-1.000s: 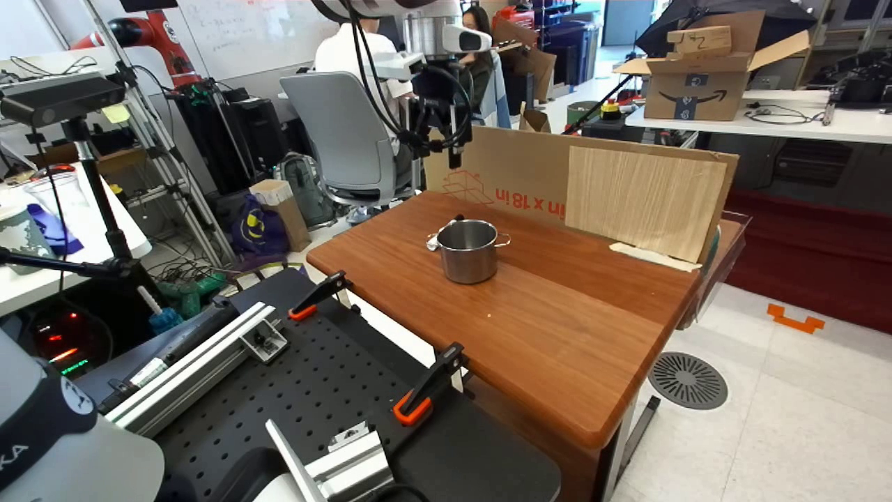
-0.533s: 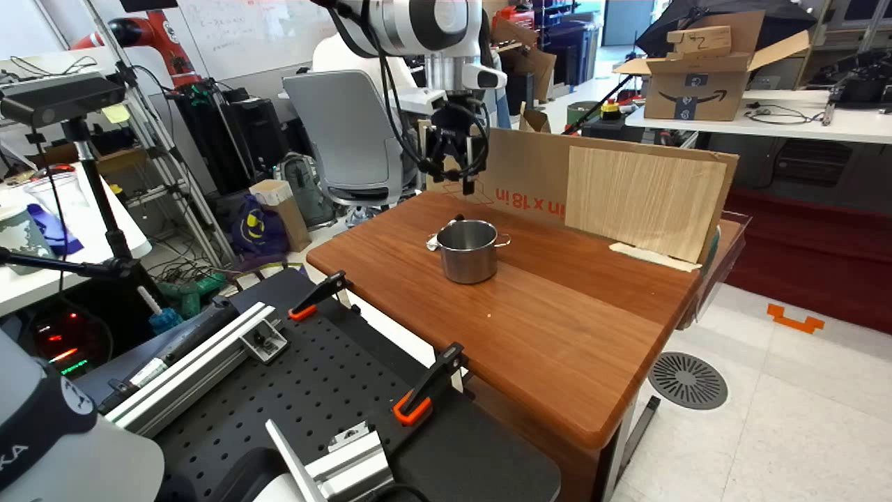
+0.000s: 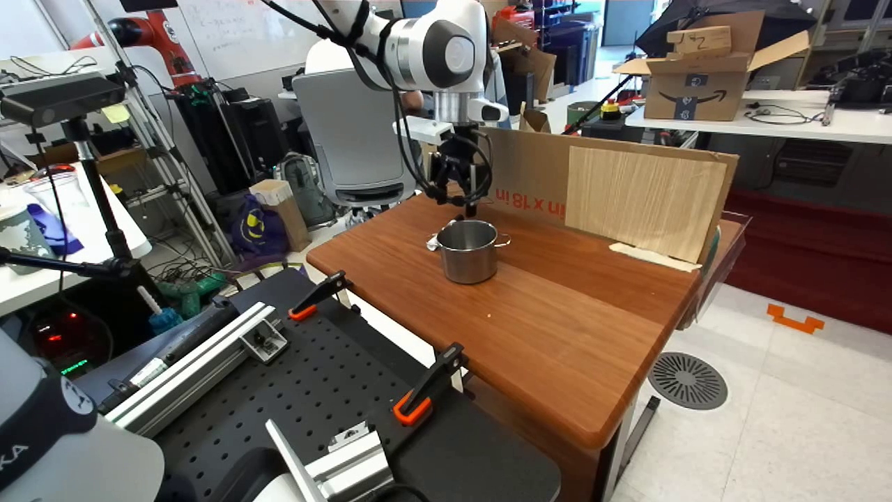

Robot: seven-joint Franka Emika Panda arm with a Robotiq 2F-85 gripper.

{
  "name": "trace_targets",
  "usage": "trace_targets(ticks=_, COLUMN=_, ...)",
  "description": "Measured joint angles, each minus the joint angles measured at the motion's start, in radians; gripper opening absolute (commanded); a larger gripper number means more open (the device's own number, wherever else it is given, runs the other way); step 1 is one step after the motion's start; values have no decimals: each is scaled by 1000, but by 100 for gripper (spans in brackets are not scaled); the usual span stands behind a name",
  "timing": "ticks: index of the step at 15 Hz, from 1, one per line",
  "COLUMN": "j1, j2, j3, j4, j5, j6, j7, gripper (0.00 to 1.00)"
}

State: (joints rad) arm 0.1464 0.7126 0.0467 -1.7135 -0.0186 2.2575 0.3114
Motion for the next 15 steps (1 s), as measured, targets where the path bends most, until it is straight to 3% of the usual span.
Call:
trace_targets(ticks=3, j1=13, j2=44, j3=-14, j4=38, j5=0, j6=0, j7=2, gripper=96)
trace_targets(ticks=4, j1=20, j2=60, j3=-20, j4=50, j5=0, j6=0, j7=5, gripper=74)
trace_targets(ticks=7, j1=40, j2=97, j3=-33, j4=81, j5=0, j6=-4, j7=12, gripper=63)
trace_targets(ticks=15, j1=54, j2=99, j3=-48, j4=124, j5=0, j6=-45, j7=20, gripper=2)
